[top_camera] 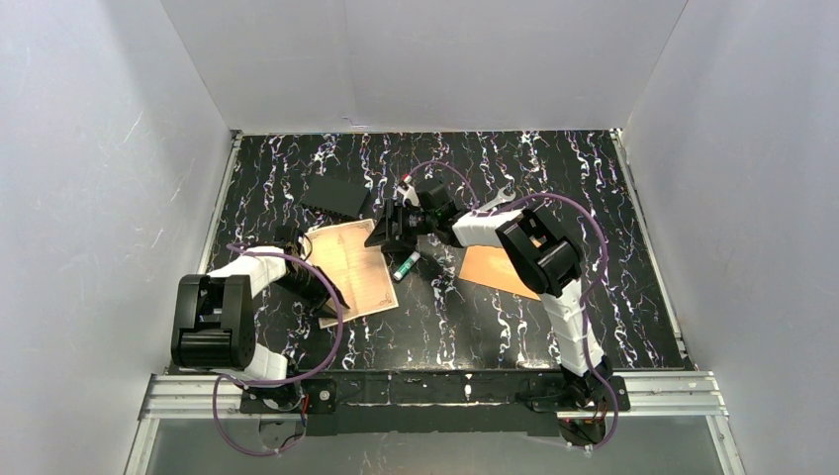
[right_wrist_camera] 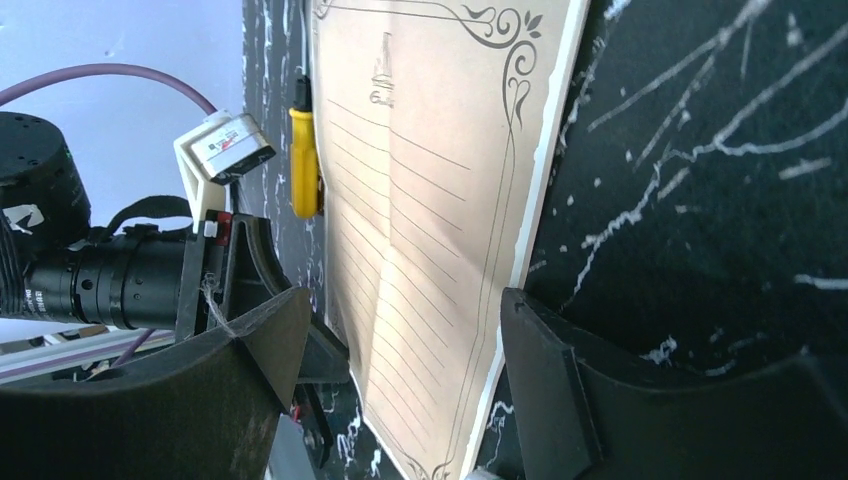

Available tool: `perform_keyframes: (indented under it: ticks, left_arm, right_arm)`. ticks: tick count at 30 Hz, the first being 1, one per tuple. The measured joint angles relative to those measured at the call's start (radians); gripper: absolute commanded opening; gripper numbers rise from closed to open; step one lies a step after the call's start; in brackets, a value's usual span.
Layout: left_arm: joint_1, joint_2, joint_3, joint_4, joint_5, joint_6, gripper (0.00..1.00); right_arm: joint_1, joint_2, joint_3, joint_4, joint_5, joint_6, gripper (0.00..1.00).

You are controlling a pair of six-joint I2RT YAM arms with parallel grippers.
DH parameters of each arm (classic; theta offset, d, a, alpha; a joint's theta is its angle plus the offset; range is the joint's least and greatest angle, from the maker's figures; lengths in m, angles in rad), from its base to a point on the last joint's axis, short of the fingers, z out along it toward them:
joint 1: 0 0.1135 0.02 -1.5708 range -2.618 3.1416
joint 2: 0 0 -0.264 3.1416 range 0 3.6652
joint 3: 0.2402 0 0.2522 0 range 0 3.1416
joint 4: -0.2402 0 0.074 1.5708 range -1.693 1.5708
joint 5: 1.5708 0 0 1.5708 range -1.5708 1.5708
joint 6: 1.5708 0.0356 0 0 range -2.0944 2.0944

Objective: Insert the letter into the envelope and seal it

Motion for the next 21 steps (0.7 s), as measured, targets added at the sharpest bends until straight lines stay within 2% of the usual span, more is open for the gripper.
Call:
perform_keyframes:
  ticks: [4,8,13,17,21]
  left_arm:
    - [-0.001,0.003,0.004,-0.001,0.000,0.013,0.31]
    - [-0.001,0.013,0.018,0.001,-0.004,0.029,0.31]
    - [-0.001,0.023,0.031,0.005,-0.007,0.038,0.30]
    - [-0.001,0.023,0.036,0.014,-0.015,0.036,0.29]
    - [-0.001,0.023,0.036,0.017,-0.016,0.026,0.28]
  right_arm:
    - [0.000,0.015,-0.025,0.116,-0.012,0.047,0.78]
    - [0.002,0.017,-0.025,0.158,0.005,0.050,0.78]
    - [0.006,-0.024,-0.025,0.054,0.092,-0.016,0.78]
    - [0.023,-0.207,-0.098,-0.076,0.227,-0.036,0.78]
    - [0.078,-0.472,-0.262,-0.112,0.364,0.041,0.76]
